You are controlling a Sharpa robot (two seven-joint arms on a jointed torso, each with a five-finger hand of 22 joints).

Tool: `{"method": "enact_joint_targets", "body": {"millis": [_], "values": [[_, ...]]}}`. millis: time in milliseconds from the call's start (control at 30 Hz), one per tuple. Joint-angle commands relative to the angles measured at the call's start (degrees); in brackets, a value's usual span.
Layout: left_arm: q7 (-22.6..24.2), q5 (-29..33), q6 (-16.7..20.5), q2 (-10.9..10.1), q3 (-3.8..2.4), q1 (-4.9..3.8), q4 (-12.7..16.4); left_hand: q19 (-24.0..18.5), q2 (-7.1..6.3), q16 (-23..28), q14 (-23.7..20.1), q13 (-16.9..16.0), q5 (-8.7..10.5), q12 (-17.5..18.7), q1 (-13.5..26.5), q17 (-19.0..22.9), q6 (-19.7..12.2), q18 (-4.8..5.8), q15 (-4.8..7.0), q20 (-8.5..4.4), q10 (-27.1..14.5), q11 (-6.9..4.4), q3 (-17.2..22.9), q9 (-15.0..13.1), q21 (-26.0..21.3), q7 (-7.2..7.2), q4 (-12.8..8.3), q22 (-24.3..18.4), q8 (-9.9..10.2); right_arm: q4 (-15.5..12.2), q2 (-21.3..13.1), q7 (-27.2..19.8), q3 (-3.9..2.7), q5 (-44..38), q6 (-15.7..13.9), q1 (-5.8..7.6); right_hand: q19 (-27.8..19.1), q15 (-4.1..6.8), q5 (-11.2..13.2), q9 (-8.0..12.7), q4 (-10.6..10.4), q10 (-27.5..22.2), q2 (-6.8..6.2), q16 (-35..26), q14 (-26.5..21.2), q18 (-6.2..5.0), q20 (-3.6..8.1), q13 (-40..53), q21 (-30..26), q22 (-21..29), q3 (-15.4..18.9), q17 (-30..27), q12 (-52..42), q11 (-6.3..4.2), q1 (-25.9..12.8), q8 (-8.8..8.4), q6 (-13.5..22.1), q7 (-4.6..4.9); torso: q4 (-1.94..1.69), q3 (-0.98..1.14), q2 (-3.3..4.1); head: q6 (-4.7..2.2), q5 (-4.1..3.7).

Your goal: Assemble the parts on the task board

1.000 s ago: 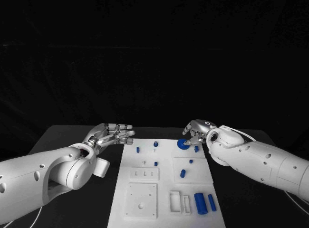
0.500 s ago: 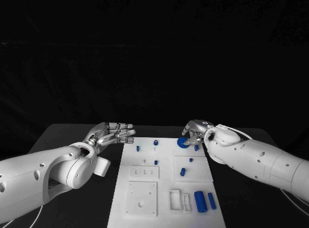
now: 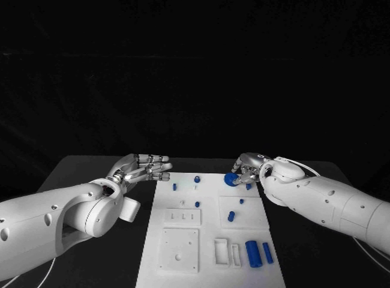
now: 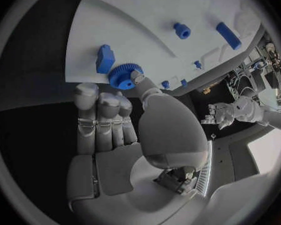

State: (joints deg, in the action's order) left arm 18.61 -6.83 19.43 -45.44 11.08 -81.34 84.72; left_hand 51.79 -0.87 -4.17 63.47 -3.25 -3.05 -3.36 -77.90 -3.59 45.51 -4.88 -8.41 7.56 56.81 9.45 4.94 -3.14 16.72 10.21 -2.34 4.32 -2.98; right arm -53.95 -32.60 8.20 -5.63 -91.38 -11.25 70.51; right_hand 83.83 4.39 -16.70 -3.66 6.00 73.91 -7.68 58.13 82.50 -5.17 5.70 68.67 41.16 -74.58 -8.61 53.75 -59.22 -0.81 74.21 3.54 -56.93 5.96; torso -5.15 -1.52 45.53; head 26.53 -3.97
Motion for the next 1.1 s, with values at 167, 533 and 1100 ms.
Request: {"method": "enact_joint_targets", "body": {"millis": [167,533,1100], "values": [[-0.1,0.3,-1.1,0.1,-0.05,-0.04,0.2,-0.5,-0.59,0.3,-0.5,-0.1,-0.24,-0.1,0.0,-0.1,-0.6,0.57,0.13,-0.02,-0.4,0.01,0.4,0.0,0.3,0.04,0.1,-0.1,-0.2,0.8,0.6,-1.4,0.01,2.1,3.1,-0.25,2.8,-0.29,-0.2,0.1,-0.1,-0.2,0.67,-0.1,0.1,0.15,-0.39,-0.1,-0.4,-0.2,0.3,0.1,0.2,0.38,0.0,-0.02,0.1,0.07,-0.08,0.01,-0.02,0.15,-0.15],[-0.1,0.3,-1.2,0.0,-0.05,-0.04,0.3,-0.5,-0.59,0.3,-0.5,-0.1,-0.24,-0.1,0.0,-0.1,-0.6,0.57,0.13,-0.02,-0.4,0.01,0.4,0.0,0.3,0.04,0.1,-0.1,-0.2,1.6,1.2,-2.0,0.05,3.8,4.5,-0.53,2.9,-0.34,0.5,0.1,0.8,0.0,1.09,0.1,0.2,0.16,-0.44,0.1,-0.4,-1.1,-0.5,0.6,-0.4,0.42,-0.2,-0.02,0.3,0.11,-0.03,-0.02,-0.01,0.27,-0.15],[-0.4,0.3,-1.1,-0.1,-0.05,-0.04,0.4,-0.5,-0.66,0.3,-0.5,-0.1,-0.26,-0.1,-0.2,-0.1,-0.6,0.58,0.14,-0.01,-0.4,-0.01,0.6,0.1,0.2,0.01,0.1,-0.1,-0.1,1.7,0.8,0.1,0.14,0.5,8.5,-0.59,3.1,-0.61,-5.2,0.1,4.7,0.4,0.85,1.8,0.4,0.17,-0.70,1.3,1.4,-3.5,-6.3,3.0,-2.3,0.59,-1.5,-0.05,-2.1,0.28,-0.01,0.05,-0.03,0.53,-0.03]]}}
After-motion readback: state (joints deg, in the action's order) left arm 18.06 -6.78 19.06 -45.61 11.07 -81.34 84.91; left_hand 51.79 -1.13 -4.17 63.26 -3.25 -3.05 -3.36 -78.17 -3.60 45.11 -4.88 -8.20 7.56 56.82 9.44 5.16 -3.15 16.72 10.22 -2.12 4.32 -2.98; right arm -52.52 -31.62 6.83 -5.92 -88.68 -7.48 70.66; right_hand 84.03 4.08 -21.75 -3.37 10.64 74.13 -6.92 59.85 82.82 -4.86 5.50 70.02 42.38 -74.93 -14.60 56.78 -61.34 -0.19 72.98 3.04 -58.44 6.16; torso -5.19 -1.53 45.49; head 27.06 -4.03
